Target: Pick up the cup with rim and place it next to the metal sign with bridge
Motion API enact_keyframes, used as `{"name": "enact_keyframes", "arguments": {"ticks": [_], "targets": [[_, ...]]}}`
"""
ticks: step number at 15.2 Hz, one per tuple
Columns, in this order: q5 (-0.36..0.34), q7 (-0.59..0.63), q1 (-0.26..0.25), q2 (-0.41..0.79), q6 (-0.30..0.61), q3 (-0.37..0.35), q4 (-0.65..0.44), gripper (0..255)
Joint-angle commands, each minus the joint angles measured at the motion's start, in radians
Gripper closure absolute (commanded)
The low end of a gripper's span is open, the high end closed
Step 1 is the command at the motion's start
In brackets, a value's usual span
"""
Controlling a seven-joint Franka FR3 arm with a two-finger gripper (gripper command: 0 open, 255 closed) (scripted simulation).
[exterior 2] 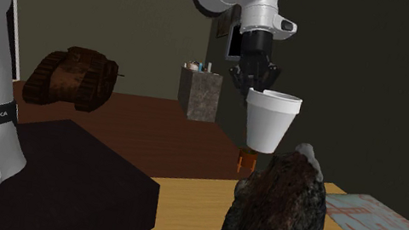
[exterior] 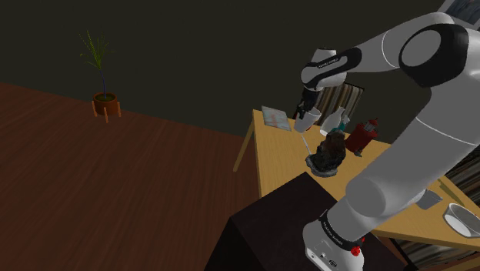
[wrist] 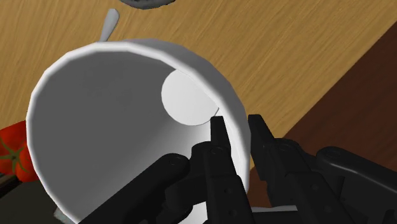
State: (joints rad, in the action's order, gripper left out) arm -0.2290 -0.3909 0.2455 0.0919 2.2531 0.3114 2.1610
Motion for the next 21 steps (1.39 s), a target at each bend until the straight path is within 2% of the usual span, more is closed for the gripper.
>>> {"name": "enact_keyframes", "arguments": {"ticks": [1,7,11,14,15,16,21], "targets": [[0.034,-0.027,0.006,0.08,-0.017,-0.002,-0.097,255],[0.121,-0.099,0.05,0.312,-0.11,-0.017,-0.423,255],[0.168,-0.134,0.092,0.484,-0.206,-0.032,-0.692,255],[0.199,-0.155,0.132,0.638,-0.307,-0.045,-0.949,255],[0.208,-0.161,0.148,0.7,-0.351,-0.05,-1.056,255],[0.221,-0.167,0.172,0.794,-0.421,-0.057,-1.221,255],[0.22,-0.16,0.169,0.804,-0.362,-0.059,-1.171,255]]}}
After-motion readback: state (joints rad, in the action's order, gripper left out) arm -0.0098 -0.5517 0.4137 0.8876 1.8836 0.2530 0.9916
